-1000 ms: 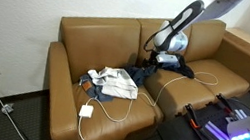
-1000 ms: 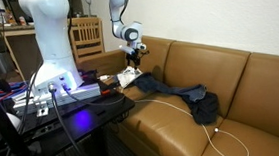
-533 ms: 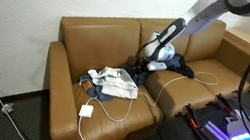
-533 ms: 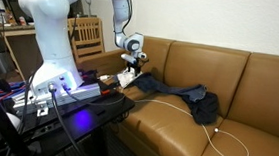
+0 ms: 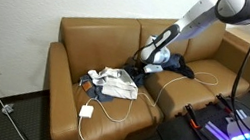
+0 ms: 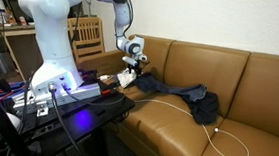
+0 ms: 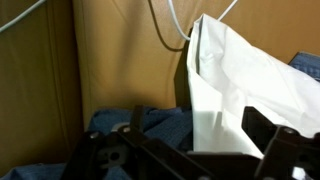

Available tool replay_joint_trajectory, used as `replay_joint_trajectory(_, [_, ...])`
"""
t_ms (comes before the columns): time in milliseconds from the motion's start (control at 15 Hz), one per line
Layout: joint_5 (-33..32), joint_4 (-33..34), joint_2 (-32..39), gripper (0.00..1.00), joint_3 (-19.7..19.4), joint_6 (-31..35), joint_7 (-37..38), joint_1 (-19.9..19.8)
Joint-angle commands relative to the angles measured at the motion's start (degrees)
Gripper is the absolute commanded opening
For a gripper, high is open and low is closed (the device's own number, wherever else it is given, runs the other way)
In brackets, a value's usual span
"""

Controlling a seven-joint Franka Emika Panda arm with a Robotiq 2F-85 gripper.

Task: Move the cloth to the right

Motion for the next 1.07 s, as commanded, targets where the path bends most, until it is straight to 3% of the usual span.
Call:
replay_joint_trajectory(0, [-1.53,10.50,9.64,1.00,0.29,0.48,-1.20,0.76])
replay_joint_trajectory(200, [-3.07,17.84,15.49,1.00,0.54,-1.61,-1.82,1.93])
replay_joint_trajectory(267, [-3.54,19.82,16.92,0.75,0.50,-2.90,-1.69,2.46])
replay_joint_trajectory(333, [-3.94,21.91,18.41,0.74,0.53,-4.22,-1.86,2.84])
replay_joint_trajectory(667, [-3.92,28.15,21.87,0.39,1.05,-8.50,-2.01,3.13])
replay_joint_trajectory(1000, [-3.11,27.06,20.16,0.03,2.98,-10.95,-3.80,1.16])
